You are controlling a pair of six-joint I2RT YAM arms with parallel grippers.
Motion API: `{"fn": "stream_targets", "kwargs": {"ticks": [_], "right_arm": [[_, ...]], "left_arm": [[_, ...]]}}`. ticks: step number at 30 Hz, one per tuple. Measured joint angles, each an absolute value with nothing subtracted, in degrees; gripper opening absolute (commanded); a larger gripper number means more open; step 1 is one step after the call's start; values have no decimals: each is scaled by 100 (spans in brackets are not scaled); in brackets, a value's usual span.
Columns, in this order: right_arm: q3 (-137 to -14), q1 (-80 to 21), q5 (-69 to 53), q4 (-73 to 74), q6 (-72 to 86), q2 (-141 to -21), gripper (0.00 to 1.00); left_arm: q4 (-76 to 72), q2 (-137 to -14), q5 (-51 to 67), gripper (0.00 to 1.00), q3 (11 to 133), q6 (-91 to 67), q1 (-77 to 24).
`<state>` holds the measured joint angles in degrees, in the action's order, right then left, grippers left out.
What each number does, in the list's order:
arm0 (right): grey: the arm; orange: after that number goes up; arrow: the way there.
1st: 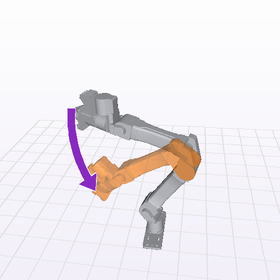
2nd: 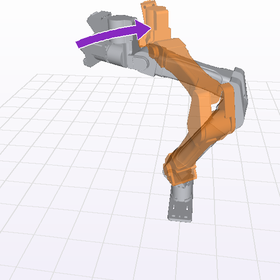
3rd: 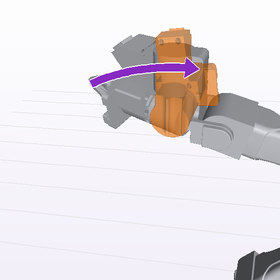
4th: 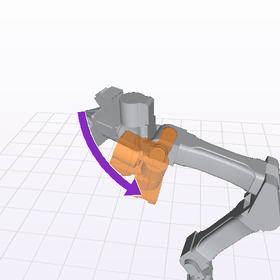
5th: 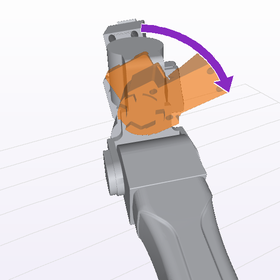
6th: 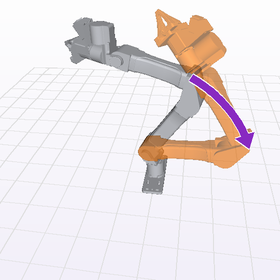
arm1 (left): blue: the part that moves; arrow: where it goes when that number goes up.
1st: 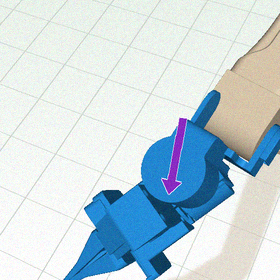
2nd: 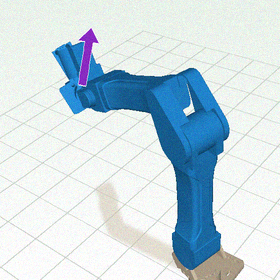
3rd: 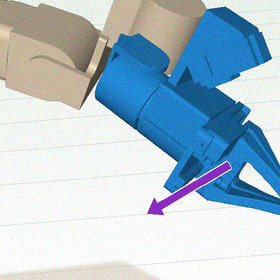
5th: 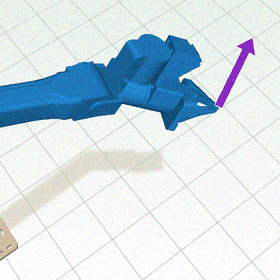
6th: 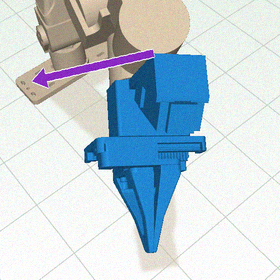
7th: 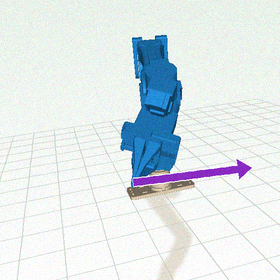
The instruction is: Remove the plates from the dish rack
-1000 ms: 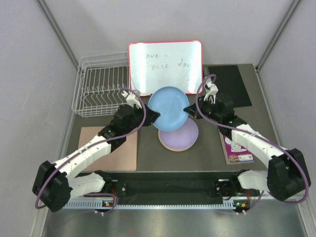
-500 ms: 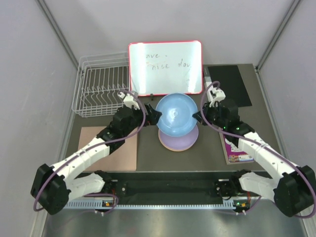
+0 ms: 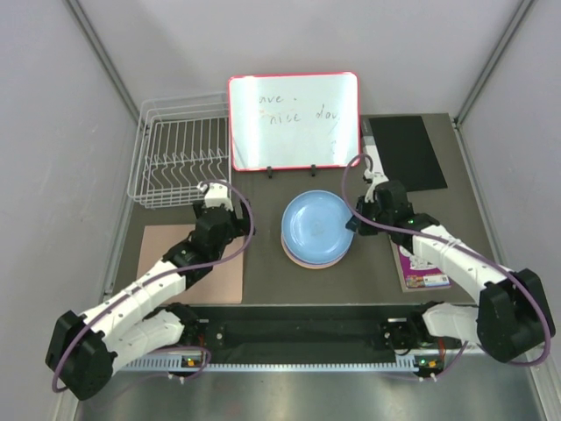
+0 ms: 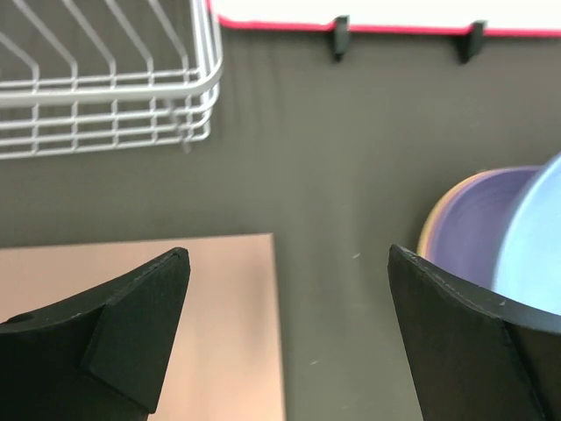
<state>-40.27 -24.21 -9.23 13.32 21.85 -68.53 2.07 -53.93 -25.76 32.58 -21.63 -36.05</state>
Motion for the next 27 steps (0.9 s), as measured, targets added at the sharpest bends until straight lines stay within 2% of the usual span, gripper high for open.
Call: {"fn": "stream_targets", "kwargs": {"ticks": [4,19,22,23,27], "right_arm": [[-4034,-2421,-930,1334,2143,-7083,5],[-4250,-2416,-760,1352,1879,-7190,53],[-4246,-2414,-451,1367,1791,-6829,66],[-4241,-2416,-305,1354,1756,-6654,75],[-4121,-2414,384,1153,1656,-5763,91]], "left_arm": [[395,-5284,-2773,99,3094,-2060,-3605],[495,-4954,-2926,99,3046,-1778,-3605],[493,-4882,-2945,99,3026,-1758,-3605],[491,-4873,-2945,99,3026,-1745,-3605],[493,-4862,-2945,99,3026,-1697,-3605]]}}
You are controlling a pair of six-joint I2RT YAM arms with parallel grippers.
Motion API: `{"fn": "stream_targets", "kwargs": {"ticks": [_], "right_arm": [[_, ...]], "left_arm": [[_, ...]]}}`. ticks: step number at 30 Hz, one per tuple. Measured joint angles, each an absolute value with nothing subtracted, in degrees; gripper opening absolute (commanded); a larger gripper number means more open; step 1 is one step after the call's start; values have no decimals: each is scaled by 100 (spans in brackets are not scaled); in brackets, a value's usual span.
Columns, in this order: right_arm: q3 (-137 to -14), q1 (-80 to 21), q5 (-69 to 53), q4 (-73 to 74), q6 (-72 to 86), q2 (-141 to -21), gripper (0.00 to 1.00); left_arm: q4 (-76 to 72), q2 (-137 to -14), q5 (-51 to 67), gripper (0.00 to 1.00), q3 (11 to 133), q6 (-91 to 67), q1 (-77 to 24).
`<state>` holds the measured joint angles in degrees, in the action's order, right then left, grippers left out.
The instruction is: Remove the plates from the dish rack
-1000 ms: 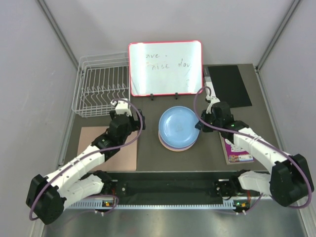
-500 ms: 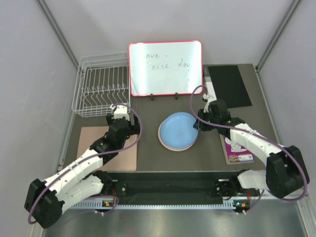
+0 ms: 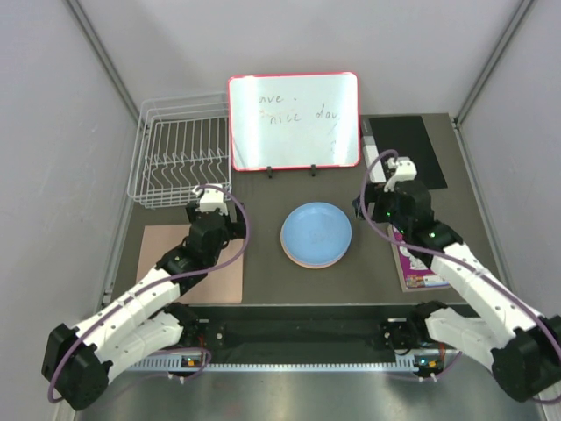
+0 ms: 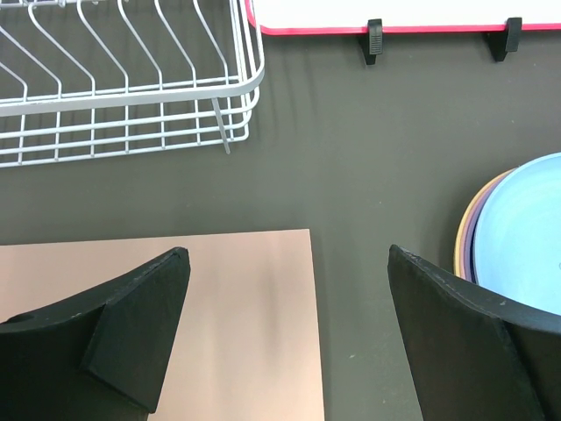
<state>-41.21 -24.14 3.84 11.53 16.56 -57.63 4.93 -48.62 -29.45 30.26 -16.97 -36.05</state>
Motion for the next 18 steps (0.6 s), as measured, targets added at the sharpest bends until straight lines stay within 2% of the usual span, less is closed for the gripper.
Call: {"fn": "stream_targets", "kwargs": {"ticks": [6,18], "right_arm": [[-3503,-2416,1627,768,1514,-4681,96],[-1592,-2416,3734,-301,1153,-3750,100]], "left_arm": [[491,-4847,-2939,99,3026,-1653,-3605],[399,-4853,-2751,99,3024,-1503,-3605]]}}
